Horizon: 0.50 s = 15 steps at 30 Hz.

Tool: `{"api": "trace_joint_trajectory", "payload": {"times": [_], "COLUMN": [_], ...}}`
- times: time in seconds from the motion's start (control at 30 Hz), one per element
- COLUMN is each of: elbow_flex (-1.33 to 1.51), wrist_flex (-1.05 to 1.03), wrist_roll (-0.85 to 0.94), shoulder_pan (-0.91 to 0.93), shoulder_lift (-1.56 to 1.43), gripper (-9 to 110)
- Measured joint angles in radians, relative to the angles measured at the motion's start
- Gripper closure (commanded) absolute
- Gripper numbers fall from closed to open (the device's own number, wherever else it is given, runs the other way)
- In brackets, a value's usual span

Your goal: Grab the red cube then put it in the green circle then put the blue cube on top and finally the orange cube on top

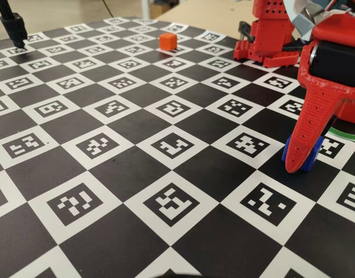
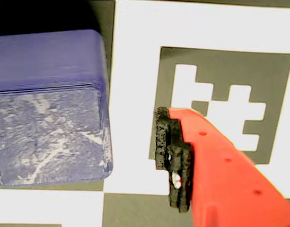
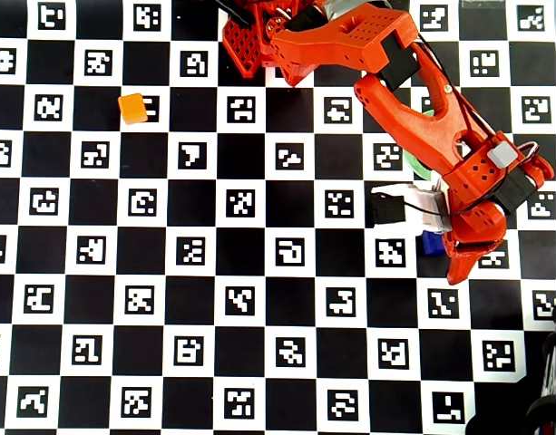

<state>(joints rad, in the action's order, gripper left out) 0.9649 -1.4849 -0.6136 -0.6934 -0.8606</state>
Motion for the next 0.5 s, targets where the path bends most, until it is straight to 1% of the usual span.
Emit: {"api": "trace_joint_trajectory", "payload": {"times": [0.5], "elbow_flex": [0.002], "wrist_flex": [0.000], "wrist_roll": [0.092], "shoulder_pan": [0.003], "shoulder_lift": [0.002], "gripper": [56]}}
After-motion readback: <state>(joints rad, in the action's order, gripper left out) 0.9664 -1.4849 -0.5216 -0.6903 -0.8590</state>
